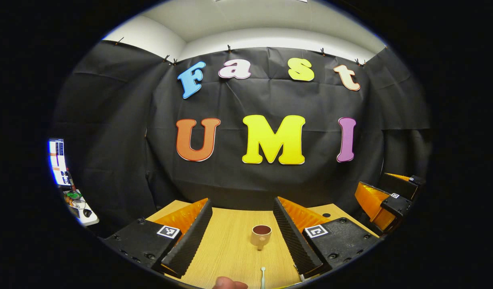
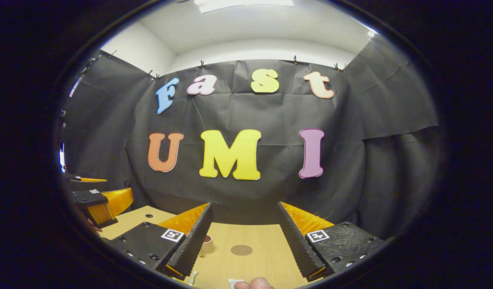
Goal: Put the toothbrush and toothpaste on the desktop into the cup, then pick up the cup and place it on the coaster on the desktop.
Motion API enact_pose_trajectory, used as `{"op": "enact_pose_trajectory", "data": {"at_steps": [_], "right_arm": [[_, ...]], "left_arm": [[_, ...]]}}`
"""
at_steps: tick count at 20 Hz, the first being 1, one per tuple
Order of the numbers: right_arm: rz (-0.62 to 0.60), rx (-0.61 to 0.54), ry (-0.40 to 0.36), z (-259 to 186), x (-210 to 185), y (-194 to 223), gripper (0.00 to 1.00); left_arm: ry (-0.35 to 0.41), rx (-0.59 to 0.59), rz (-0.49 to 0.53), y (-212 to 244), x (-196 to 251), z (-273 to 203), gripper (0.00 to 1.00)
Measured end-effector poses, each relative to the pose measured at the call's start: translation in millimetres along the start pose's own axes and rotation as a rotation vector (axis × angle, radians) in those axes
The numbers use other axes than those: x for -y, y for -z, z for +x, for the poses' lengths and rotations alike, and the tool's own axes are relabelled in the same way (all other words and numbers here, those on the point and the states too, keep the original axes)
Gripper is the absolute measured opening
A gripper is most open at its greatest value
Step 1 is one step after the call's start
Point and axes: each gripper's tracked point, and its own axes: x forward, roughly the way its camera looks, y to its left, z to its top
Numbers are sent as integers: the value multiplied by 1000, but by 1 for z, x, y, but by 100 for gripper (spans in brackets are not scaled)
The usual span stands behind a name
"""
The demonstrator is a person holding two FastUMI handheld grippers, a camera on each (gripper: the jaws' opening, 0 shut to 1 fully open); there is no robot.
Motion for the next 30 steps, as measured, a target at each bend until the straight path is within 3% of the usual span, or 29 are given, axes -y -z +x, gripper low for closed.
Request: {"op": "enact_pose_trajectory", "data": {"at_steps": [5, 8, 19, 25, 30], "right_arm": [[-10, -45, 33, 0, 10, 15, 95], [-31, -123, 21, 0, 12, 47, 95], [-97, -459, -41, -24, 19, 184, 95], [-105, -578, -30, -36, 31, 246, 98], [-99, -686, -65, -45, 21, 291, 95]], "left_arm": [[37, -40, 13, 17, 10, 4, 97], [52, -88, 12, 40, 16, 2, 97], [110, -494, 9, 217, 38, -34, 98], [152, -615, 24, 279, 57, -43, 98], [115, -705, 8, 317, 58, -36, 98]]}}
